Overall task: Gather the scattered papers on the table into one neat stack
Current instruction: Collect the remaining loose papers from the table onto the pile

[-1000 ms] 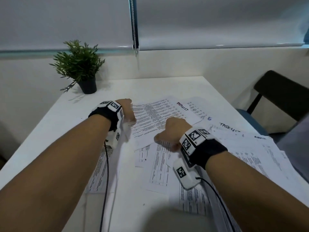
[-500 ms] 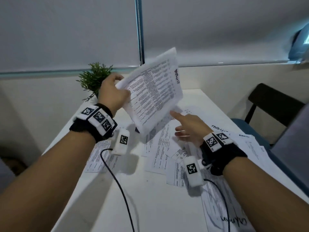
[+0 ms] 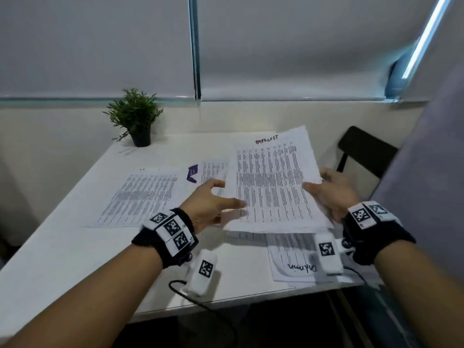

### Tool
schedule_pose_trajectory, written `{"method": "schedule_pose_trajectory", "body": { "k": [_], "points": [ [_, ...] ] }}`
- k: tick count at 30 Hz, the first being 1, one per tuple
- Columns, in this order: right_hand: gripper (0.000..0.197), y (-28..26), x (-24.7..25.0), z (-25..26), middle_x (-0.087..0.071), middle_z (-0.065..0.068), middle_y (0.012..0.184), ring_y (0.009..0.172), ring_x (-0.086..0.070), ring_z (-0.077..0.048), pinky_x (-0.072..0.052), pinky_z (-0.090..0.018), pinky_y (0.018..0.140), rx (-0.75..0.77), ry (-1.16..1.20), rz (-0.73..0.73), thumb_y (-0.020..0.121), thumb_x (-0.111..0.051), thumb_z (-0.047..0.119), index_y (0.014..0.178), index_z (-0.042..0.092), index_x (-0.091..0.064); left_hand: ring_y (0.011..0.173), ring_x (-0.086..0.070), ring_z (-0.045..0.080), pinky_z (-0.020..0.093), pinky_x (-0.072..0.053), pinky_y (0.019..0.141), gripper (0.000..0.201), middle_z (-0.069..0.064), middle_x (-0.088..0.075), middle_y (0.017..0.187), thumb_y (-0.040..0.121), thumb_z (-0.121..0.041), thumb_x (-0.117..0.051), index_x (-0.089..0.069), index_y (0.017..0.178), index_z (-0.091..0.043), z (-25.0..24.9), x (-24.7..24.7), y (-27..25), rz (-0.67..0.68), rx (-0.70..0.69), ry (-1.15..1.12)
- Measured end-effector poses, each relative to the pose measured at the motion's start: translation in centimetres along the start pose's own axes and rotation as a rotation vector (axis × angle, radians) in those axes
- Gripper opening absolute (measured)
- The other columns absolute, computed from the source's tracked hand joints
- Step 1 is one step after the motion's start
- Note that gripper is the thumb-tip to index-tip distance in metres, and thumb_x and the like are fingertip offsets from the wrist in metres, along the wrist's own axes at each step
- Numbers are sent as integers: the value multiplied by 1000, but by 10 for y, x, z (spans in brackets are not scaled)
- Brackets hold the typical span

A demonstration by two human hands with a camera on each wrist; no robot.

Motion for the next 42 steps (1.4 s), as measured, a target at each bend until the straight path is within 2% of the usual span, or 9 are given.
{"method": "schedule_pose_trajectory", "body": {
  "k": [4, 8, 15, 18, 23, 26, 30, 36, 42],
  "points": [
    [16, -14, 53, -11, -67, -3, 82, 67, -60, -13, -49, -26, 52, -60, -336, -37, 92, -73, 2, 100, 10, -61, 81, -72, 18, 30, -57, 66, 50, 10, -71, 110, 84, -31, -82, -57, 126, -21, -8, -5, 8, -81, -63, 433],
    [21, -7, 74, -37, -67, -9, 110, 95, -65, -26, -53, -36, 86, -150, -762, 66, 89, -77, 15, 103, 11, -62, 100, -68, 27, 32, -49, 76, 41, 10, -68, 125, 81, -39, -77, -62, 117, -25, -13, 9, 14, -141, -102, 752],
    [36, -14, 56, 11, -64, -18, 117, 95, -54, -30, -42, -32, 80, 73, -968, -53, 91, -72, 22, 120, 11, -56, 133, -51, 29, 33, -40, 97, 52, 7, -53, 149, 91, -39, -70, -58, 136, -17, -20, 101, 18, -289, 75, 1096],
    [55, -22, 18, 50, -65, -13, 126, 99, -57, -25, -44, -32, 84, 182, -856, 26, 89, -76, 39, 132, 11, -57, 134, -52, 31, 33, -41, 102, 56, 11, -54, 148, 94, -41, -65, -55, 140, -10, -21, 148, 19, -368, 191, 1181],
    [37, -36, -82, 85, -67, 1, 114, 104, -68, -22, -56, -43, 96, 247, -684, 303, 81, -78, 53, 104, 25, -66, 140, -48, 36, 37, -40, 109, 76, 14, -47, 156, 95, -53, -58, -40, 153, -5, -5, 223, 25, -511, 341, 1176],
    [40, -49, -148, 91, -65, 3, 113, 107, -67, -22, -56, -45, 98, 294, -690, 465, 84, -76, 53, 108, 22, -66, 145, -43, 36, 40, -38, 115, 98, 13, -39, 162, 88, -69, -56, -27, 160, -9, 12, 239, 31, -493, 382, 1172],
    [56, -59, -218, 83, -63, -8, 135, 117, -63, -25, -52, -37, 95, 322, -831, 589, 89, -71, 51, 128, 12, -64, 132, -55, 37, 49, -46, 106, 145, 8, -48, 154, 40, -105, -43, -36, 154, -16, 25, 248, 56, -464, 363, 1342],
    [68, -64, -284, 57, -61, -10, 142, 127, -58, -28, -48, -37, 102, 302, -961, 721, 92, -65, 57, 137, 6, -58, 137, -51, 38, 44, -46, 109, 117, 15, -49, 153, 70, -58, -85, -23, 157, -10, 9, 238, 53, -503, 340, 1174],
    [71, -58, -297, 55, -53, -6, 149, 133, -52, -27, -44, -36, 104, 352, -978, 743, 91, -65, 58, 146, 15, -49, 118, -62, 36, 44, -53, 98, 88, 9, -63, 130, 78, -5, -78, -31, 152, -19, -2, 247, 61, -499, 152, 692]
  ]
}}
Point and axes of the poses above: each hand's wrist, its own y-axis towards the middle knuckle, its own x-axis out of the back of the hand, z = x × y, the point moved 7 cm from there along y, towards the middle knuckle
